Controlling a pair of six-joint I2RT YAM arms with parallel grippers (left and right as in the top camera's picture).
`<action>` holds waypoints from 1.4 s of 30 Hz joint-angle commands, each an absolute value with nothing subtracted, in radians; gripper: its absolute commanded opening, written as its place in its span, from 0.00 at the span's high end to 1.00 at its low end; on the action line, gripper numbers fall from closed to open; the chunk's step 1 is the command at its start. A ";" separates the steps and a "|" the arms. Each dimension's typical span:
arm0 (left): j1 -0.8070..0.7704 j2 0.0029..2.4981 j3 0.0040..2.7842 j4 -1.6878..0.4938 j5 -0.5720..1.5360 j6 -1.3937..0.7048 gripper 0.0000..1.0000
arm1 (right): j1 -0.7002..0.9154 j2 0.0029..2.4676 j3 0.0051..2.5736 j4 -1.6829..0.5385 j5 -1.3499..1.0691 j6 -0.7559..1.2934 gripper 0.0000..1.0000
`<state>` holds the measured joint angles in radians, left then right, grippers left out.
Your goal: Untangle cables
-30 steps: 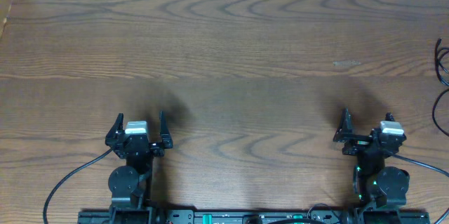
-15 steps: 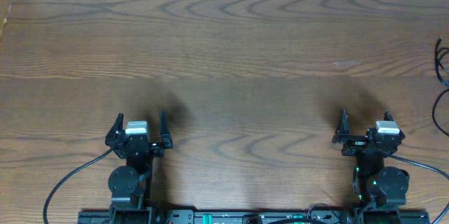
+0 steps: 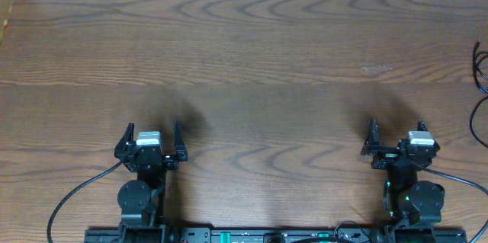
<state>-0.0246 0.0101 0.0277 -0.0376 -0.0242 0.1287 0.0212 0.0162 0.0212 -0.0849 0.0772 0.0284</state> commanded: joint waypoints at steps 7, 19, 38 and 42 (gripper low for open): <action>-0.029 0.005 0.004 -0.070 -0.019 0.134 0.02 | 0.017 0.006 0.011 -0.081 0.069 0.010 0.01; -0.029 0.005 0.004 -0.070 -0.019 0.134 0.02 | 0.017 0.006 0.011 -0.081 0.069 0.010 0.01; -0.029 0.005 0.004 -0.070 -0.019 0.134 0.02 | 0.017 0.006 0.011 -0.081 0.069 0.010 0.01; -0.029 0.005 0.004 -0.070 -0.019 0.134 0.02 | 0.017 0.006 0.011 -0.082 0.072 -0.021 0.01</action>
